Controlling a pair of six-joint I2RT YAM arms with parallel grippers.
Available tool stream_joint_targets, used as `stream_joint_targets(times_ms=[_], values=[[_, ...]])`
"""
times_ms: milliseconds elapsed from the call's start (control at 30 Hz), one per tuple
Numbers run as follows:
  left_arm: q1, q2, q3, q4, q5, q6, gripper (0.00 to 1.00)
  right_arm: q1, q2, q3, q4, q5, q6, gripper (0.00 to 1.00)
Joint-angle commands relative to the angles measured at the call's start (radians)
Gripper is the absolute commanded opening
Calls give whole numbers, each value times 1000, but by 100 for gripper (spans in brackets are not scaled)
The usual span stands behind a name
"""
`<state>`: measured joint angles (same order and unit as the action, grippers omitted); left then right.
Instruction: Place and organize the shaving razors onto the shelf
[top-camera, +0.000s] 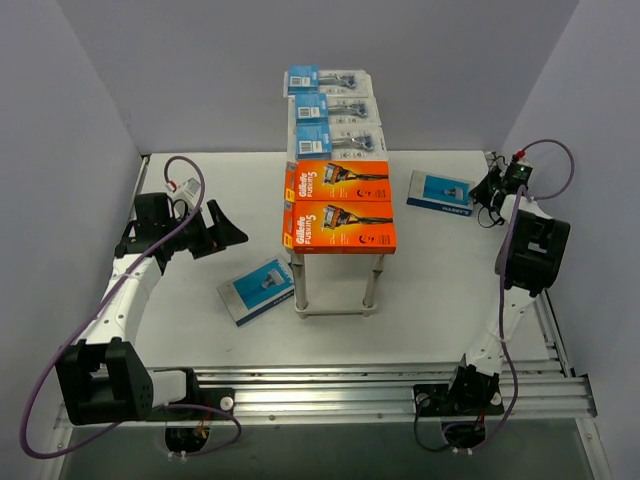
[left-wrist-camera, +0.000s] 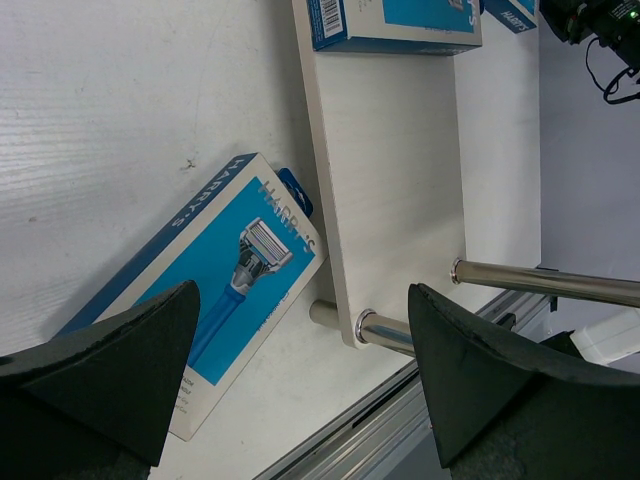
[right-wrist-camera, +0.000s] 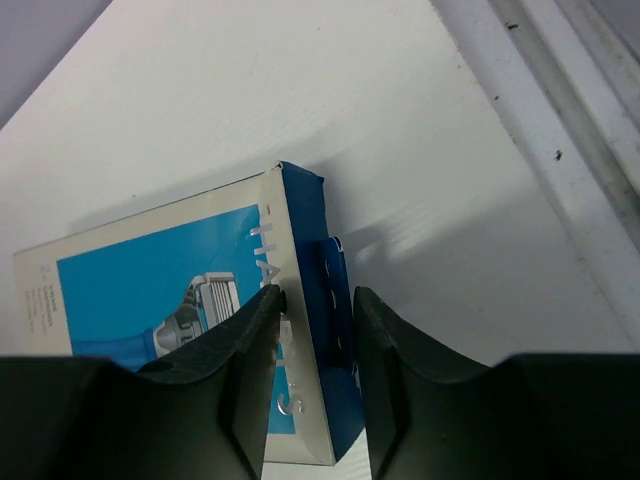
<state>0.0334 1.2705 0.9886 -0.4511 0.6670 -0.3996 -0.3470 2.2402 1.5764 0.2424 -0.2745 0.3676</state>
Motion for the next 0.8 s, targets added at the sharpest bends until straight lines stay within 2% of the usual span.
stream_joint_targets(times_ms=[0,167,400,567,733,767], values=[[-4,-17,2,46,9,10,94,8,-79,-39,-40,-84,36,29],[-4,-20,2,45,2,11,94,20,-137,-102,-17,-141,70,13],[-6,-30,4,26,-29,27,94,77,-238,-226,11,-160,103,1],[-10,-25,2,20,-44,31,94,115,-353,-351,50,-144,134,0],[-23,-16,5,8,-63,42,94,115,-473,-547,107,-149,145,0],[-50,-10,5,6,-69,44,94,114,-488,-574,116,-152,145,0]])
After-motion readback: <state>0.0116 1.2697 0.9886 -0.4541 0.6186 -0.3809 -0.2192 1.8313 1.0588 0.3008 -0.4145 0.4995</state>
